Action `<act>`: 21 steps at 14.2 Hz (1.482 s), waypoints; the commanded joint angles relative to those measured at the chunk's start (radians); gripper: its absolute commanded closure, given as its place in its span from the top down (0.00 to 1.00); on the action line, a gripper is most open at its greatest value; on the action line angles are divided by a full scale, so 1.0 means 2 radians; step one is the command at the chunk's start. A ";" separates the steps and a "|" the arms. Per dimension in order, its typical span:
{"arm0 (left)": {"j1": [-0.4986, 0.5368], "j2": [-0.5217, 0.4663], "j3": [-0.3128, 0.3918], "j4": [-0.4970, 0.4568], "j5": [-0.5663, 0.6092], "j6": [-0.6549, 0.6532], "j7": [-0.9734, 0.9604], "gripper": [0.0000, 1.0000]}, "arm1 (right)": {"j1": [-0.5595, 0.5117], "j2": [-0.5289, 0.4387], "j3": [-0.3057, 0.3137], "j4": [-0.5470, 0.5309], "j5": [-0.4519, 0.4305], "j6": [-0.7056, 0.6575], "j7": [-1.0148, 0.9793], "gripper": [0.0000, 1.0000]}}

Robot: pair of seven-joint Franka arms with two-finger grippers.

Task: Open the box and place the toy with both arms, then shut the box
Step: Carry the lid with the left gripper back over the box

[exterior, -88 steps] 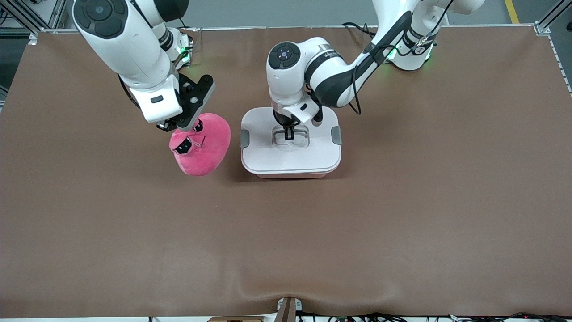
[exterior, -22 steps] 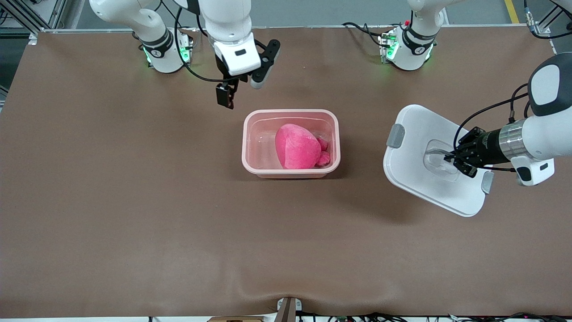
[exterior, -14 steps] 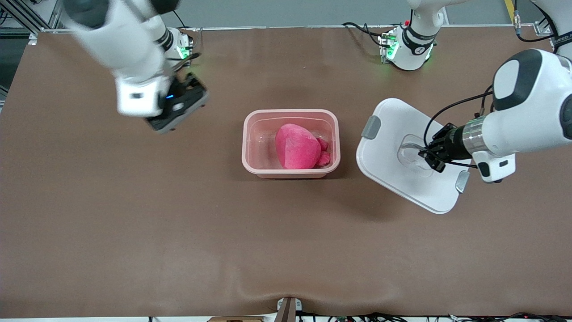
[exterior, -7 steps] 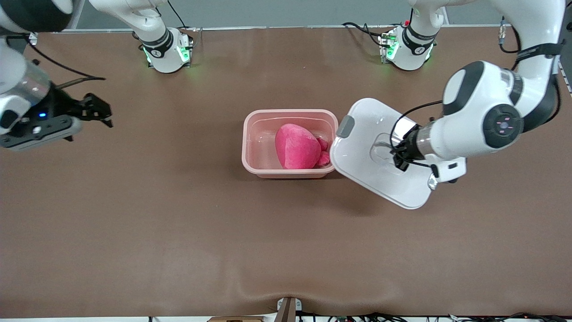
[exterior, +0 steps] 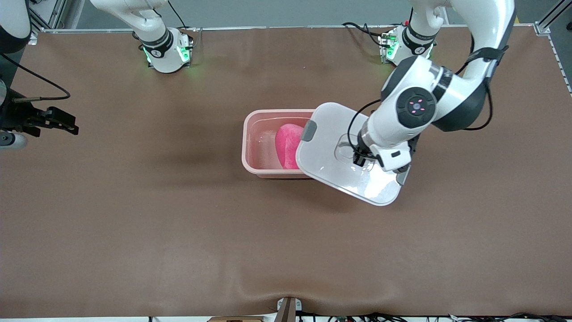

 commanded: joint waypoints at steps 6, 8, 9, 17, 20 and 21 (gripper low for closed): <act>-0.061 0.011 0.002 0.012 0.072 0.030 -0.138 0.00 | -0.029 -0.017 0.009 -0.018 0.002 0.010 -0.008 1.00; -0.077 0.012 0.002 0.013 0.072 0.030 -0.168 0.00 | -0.032 -0.013 0.009 -0.018 0.005 0.011 -0.007 1.00; -0.089 0.014 0.002 0.017 0.073 0.030 -0.189 0.00 | -0.030 -0.014 0.009 -0.017 0.005 0.012 -0.007 1.00; -0.163 0.041 0.006 0.037 0.090 0.044 -0.322 0.00 | -0.022 -0.013 0.013 -0.015 0.002 0.006 0.001 1.00; -0.168 0.057 0.006 0.051 0.104 0.051 -0.352 0.00 | -0.026 -0.010 0.012 -0.015 0.008 0.016 0.000 1.00; -0.169 0.061 0.006 0.052 0.106 0.057 -0.361 0.00 | -0.024 -0.010 0.012 -0.016 0.008 0.021 0.001 1.00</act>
